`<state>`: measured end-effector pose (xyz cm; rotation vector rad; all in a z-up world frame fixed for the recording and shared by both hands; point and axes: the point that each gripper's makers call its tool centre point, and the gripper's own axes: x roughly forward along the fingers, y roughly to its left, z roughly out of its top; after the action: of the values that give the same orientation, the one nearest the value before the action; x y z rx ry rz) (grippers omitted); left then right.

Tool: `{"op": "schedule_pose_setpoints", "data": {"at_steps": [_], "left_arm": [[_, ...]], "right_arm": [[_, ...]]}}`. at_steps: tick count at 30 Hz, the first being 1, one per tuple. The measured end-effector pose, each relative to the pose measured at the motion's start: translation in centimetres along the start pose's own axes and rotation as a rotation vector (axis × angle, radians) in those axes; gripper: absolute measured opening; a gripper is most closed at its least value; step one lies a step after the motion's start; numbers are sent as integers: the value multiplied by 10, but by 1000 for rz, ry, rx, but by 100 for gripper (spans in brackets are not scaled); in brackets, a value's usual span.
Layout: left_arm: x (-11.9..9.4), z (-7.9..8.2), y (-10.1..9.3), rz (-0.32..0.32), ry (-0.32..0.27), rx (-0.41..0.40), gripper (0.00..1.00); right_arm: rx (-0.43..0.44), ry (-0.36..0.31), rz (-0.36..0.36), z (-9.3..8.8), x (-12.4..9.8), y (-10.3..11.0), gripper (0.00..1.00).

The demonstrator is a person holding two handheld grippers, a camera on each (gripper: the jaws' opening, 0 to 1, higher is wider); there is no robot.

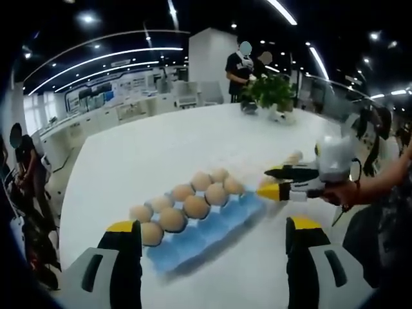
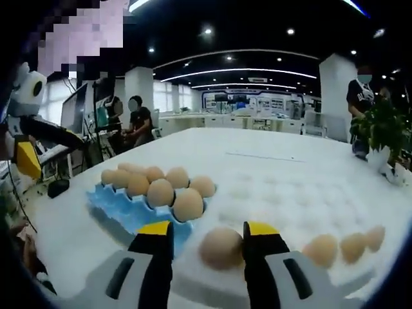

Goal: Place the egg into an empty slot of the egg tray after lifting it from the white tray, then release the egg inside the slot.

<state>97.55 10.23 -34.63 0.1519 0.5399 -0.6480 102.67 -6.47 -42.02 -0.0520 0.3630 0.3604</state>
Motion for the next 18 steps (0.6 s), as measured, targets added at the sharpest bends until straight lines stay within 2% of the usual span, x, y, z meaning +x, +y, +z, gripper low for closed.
{"op": "schedule_pose_setpoints", "data": {"at_steps": [5, 7, 8, 11, 13, 14, 15, 18], "left_arm": [[-2, -3, 0, 1, 7, 0, 94], [-2, -4, -1, -1, 8, 1, 94], [-2, -4, -1, -3, 8, 2, 94], [-3, -5, -1, 0, 12, 4, 94], [-3, -5, -1, -1, 10, 4, 94], [-4, -5, -2, -3, 11, 5, 94], [-4, -6, -2, -3, 12, 6, 94], [-5, -8, -2, -4, 15, 5, 94]], "right_arm": [[2, 30, -106, -6, -4, -9, 34], [60, 30, -148, -8, -4, -11, 35], [55, 38, -150, -9, -4, -10, 35], [64, 77, -228, -14, -4, -17, 30], [199, 51, -261, -16, -3, -19, 30], [176, 46, -267, -14, -4, -20, 29], [89, 66, -264, -16, -4, -19, 29], [124, 37, -269, -16, -6, -19, 29]]}}
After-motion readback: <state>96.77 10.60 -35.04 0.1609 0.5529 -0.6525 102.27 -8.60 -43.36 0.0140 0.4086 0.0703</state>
